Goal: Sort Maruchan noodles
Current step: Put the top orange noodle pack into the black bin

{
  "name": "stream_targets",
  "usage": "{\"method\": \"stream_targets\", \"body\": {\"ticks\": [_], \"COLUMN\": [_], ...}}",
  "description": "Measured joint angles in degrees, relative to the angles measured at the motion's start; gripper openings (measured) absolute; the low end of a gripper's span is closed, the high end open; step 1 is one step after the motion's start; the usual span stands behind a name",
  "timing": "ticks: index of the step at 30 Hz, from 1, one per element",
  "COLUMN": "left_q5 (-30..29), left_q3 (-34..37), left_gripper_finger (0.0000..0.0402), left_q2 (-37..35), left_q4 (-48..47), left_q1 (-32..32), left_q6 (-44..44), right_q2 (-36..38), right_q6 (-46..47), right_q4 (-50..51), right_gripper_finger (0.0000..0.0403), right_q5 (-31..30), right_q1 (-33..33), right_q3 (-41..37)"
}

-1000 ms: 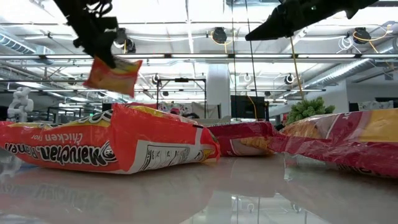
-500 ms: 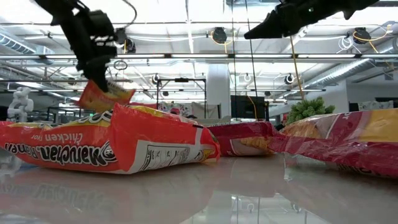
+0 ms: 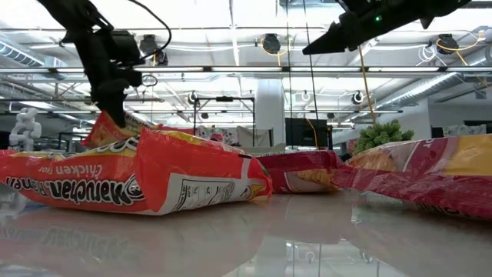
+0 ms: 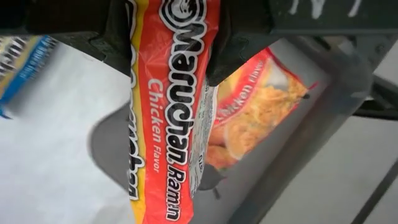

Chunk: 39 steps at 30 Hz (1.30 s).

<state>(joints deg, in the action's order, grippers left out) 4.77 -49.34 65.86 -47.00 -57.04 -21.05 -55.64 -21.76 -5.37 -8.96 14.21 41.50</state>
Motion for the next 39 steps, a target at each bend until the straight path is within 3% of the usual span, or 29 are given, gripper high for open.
{"method": "stream_targets", "body": {"ticks": [6,15,23,30,39], "left_q5": [3.7,-1.9,-2.2,1.5,-3.9], "left_q3": [0.0,0.0,0.0,0.0,0.0], "left_gripper_finger": [0.0147,0.0147,0.0174,0.0181,0.0182], "left_q2": [-2.3,-2.4,-2.4,-2.4,-2.4], "left_q4": [-1.4,-1.2,-1.0,-1.3,1.0], "left_q1": [0.0,0.0,0.0,0.6,-0.7], "left_q6": [-1.4,-0.7,1.5,0.8,3.3], "right_q2": [0.0,0.0,0.0,0.0,0.0], "right_q6": [0.0,0.7,1.5,1.3,1.2], "right_q4": [0.0,-0.1,-0.2,-0.3,-0.5], "right_gripper_finger": [0.0155,0.0155,0.0155,0.0155,0.0155], "right_q5": [0.2,0.2,0.2,0.3,0.3], "right_q1": [0.4,0.4,0.4,0.4,0.4], "right_q3": [0.0,0.0,0.0,0.0,0.0]}}
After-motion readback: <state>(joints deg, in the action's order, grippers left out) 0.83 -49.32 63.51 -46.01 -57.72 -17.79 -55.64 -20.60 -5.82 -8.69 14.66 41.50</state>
